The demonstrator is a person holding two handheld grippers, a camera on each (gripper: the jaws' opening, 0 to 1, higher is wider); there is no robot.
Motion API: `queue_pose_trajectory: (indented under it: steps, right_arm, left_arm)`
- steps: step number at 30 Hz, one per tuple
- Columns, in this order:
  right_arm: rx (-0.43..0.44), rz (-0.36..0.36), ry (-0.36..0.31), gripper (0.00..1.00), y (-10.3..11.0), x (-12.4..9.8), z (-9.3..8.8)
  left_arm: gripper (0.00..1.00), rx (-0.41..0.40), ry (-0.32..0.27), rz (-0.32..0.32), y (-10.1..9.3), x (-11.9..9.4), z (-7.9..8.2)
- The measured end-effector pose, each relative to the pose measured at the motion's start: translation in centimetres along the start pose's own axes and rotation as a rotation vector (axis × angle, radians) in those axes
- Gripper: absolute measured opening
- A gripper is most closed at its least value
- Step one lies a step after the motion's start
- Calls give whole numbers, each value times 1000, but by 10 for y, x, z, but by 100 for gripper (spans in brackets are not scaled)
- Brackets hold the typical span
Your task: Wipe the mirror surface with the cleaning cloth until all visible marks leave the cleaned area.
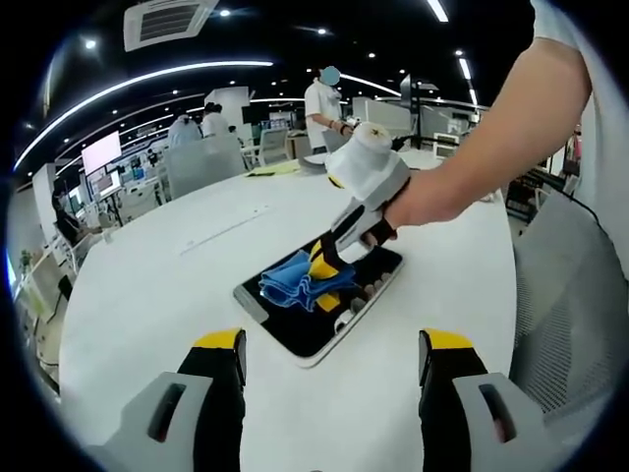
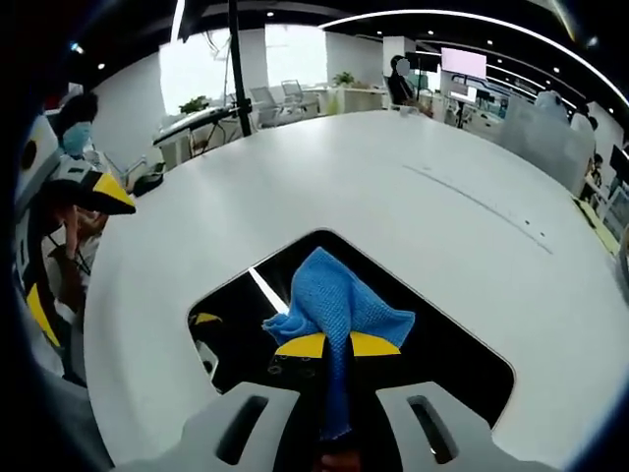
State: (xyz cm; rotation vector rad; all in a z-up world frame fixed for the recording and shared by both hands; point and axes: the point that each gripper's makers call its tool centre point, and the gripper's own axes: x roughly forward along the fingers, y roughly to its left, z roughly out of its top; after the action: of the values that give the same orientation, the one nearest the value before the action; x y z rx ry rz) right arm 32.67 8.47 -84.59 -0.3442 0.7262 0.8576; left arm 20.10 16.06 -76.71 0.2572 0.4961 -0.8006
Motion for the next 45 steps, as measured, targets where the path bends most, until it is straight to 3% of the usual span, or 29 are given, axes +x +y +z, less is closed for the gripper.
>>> queue_pose_trajectory:
  steps: [45]
  right_arm:
    - [-161,125,53,2,27,36,35]
  left_arm:
    - [70,-41,-6,52,15,-8,-8]
